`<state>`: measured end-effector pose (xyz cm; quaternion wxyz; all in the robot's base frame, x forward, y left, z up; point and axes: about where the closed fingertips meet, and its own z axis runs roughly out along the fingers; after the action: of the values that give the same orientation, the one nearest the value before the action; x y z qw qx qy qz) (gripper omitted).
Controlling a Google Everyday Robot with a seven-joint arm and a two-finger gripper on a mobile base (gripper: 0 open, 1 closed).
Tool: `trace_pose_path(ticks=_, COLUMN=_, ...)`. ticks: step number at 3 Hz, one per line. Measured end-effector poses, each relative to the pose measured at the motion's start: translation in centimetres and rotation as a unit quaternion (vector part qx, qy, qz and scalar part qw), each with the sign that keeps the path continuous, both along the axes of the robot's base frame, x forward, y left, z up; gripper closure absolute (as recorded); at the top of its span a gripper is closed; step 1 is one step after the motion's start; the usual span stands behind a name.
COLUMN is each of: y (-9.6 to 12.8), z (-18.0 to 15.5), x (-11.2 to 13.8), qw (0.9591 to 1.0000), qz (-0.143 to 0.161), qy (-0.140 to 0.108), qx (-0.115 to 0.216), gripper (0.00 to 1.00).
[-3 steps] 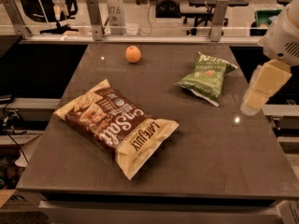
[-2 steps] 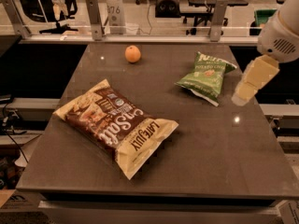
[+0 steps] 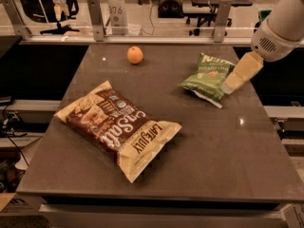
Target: Move green jalapeno chip bag near orange
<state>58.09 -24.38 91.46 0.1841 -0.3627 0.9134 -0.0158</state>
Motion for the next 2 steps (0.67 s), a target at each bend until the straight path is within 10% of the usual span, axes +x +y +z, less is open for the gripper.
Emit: trace_pose_path(ticks=2, y=1.1, z=-3.5, x=3.4, qw=0.9931, qz=-0.102, qy=0.012, qx=0.057, gripper=0.00)
